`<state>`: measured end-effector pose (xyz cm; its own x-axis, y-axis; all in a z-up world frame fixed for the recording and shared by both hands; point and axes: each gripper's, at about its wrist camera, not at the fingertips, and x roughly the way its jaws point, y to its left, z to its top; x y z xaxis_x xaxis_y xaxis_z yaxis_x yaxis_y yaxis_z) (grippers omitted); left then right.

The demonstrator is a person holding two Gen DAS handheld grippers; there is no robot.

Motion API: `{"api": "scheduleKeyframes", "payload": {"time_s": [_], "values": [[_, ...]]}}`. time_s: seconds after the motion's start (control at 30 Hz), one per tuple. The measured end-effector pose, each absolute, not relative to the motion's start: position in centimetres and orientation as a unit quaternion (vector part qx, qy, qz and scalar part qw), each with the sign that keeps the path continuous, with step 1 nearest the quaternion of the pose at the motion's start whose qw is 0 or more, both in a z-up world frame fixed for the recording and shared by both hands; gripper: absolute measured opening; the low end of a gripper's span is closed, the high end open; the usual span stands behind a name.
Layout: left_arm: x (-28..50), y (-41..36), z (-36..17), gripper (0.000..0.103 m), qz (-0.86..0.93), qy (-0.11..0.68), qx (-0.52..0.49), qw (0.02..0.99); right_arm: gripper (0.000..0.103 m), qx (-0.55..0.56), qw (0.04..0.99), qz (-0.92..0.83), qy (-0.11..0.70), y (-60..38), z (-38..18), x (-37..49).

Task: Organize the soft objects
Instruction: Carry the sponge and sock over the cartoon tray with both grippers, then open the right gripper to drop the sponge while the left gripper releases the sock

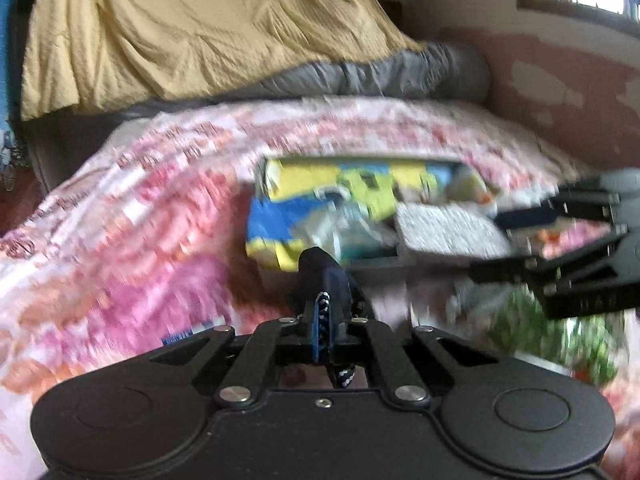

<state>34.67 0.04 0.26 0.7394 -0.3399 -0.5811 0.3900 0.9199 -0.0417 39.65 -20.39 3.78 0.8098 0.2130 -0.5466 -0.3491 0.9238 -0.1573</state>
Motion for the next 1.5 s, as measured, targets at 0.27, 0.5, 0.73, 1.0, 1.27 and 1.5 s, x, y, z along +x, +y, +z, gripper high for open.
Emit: {"api": "scheduleKeyframes", "payload": {"time_s": [0.27, 0.5, 0.73, 1.0, 1.27, 1.5], "values": [[37.3, -1.3, 3.5, 0.003, -0.171, 0.252, -0.016, 0.952, 0.049, -0.112, 0.956, 0.114, 0.244, -21.4, 4.6, 41.9], [40.5, -2.8, 4.3, 0.004, -0.161, 0.240, -0.084, 0.953, 0.050, -0.127, 0.956, 0.073, 0.254, -21.6, 4.0, 44.8], [42.6, -4.0, 1.5, 0.004, -0.141, 0.275, -0.111, 0.944, 0.050, -0.147, 0.949, 0.063, 0.273, -21.3, 2.6, 47.2], [43.7, -4.3, -1.2, 0.004, -0.127, 0.312, -0.093, 0.937, 0.055, -0.155, 0.945, 0.062, 0.282, -21.0, 1.6, 48.6], [43.4, -4.5, -1.7, 0.021, -0.115, 0.322, -0.072, 0.937, 0.071, -0.153, 0.947, 0.059, 0.275, -21.3, 2.3, 47.5], [42.2, -4.3, -1.0, 0.041, -0.108, 0.320, -0.070, 0.939, 0.090, -0.124, 0.958, 0.053, 0.253, -22.8, 3.9, 45.1]]}}
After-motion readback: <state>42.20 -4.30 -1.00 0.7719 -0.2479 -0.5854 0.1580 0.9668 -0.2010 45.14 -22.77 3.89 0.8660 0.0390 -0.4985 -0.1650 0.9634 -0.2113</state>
